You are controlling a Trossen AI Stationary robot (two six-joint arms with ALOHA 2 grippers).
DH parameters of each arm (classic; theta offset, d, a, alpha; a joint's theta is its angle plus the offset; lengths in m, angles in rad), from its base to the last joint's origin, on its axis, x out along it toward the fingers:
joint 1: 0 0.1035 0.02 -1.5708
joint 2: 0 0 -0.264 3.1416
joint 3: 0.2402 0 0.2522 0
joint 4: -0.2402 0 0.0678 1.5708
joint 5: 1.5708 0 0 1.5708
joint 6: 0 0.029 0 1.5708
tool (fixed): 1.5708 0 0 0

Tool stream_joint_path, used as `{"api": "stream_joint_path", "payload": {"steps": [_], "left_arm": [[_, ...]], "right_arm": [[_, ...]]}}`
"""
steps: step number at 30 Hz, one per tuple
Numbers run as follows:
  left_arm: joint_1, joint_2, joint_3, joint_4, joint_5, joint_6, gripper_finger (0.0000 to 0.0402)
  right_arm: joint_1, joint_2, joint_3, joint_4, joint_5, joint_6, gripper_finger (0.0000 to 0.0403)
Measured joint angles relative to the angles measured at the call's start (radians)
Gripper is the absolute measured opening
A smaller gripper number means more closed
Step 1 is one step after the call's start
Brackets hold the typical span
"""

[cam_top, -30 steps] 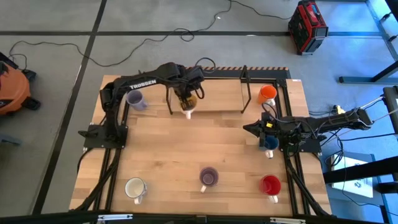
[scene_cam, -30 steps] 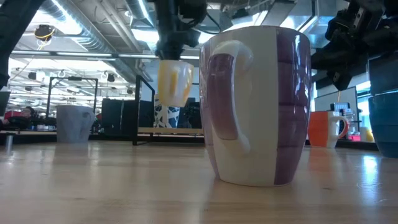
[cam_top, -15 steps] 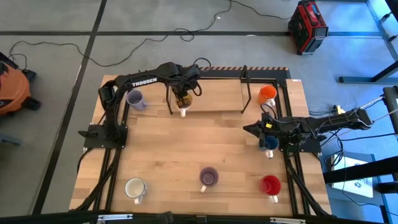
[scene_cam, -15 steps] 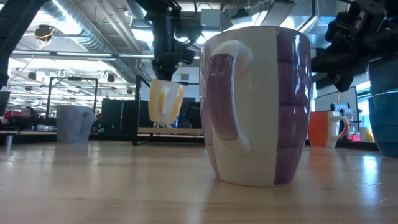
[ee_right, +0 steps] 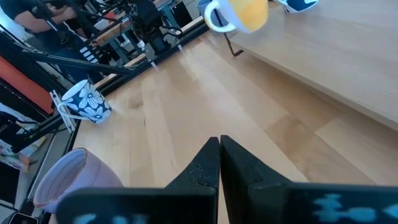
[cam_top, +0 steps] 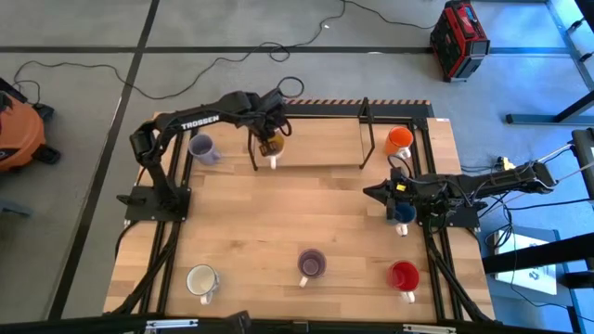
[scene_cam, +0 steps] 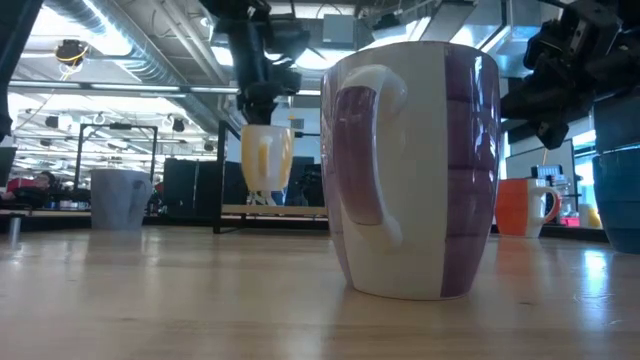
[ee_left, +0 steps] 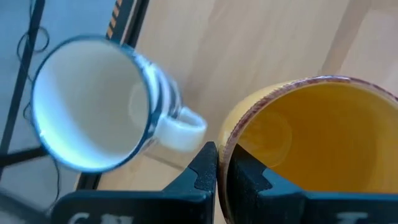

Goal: Place coffee mugs
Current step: Put the yellow mug on the shelf

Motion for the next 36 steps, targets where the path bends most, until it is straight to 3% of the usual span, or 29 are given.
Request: {"api": "stream_joint_path", "payload": {"steps": [9, 29, 36], "left_arm": [[0.008, 0.001, -0.066, 0.028, -0.004, 0.039, 0.0015], [0.028, 0.001, -0.067, 0.037, 0.002, 0.041, 0.0015], [0.028, 0.001, -0.067, 0.036, -0.006, 0.040, 0.0033]], "right_arm": [[0.000, 0.000, 0.000, -0.004, 0.010, 0.000, 0.0003], [0.000, 0.000, 0.000, -0.008, 0.010, 0.000, 0.0003], [0.000, 0.000, 0.000, -0.012, 0.010, 0.000, 0.0003]]}}
